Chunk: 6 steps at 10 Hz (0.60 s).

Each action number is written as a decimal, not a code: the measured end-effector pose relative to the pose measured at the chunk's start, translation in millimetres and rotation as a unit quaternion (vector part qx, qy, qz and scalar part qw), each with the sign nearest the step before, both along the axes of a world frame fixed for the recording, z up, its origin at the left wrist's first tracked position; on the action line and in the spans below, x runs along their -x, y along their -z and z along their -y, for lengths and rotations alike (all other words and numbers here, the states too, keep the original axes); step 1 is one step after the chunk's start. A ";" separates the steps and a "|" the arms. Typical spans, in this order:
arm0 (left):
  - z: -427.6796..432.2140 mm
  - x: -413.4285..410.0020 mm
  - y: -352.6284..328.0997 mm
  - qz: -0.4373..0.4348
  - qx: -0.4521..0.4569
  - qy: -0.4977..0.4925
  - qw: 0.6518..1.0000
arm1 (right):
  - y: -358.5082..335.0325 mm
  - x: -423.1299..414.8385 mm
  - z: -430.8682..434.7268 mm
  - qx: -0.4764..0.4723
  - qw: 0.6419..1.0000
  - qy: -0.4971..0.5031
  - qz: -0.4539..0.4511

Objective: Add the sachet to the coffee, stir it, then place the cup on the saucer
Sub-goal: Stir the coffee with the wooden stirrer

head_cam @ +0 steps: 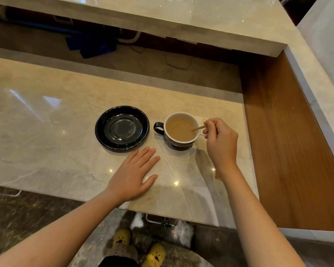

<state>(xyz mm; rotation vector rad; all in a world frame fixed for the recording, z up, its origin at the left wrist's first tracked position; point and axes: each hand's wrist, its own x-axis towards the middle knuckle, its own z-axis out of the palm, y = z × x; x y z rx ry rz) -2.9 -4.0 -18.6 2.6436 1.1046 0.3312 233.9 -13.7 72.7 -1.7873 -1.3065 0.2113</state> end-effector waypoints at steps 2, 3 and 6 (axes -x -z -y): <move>0.5 0.0 -0.6 0.005 0.001 0.001 1.000 | -27.2 -7.1 8.8 -0.049 0.999 0.004 0.009; 0.3 0.1 0.1 0.004 0.001 0.001 1.000 | -34.7 -10.2 9.6 -0.048 0.998 0.006 0.030; 0.1 -0.1 1.3 0.003 0.000 -0.001 1.000 | -30.9 -15.0 10.6 -0.037 0.998 -0.010 0.054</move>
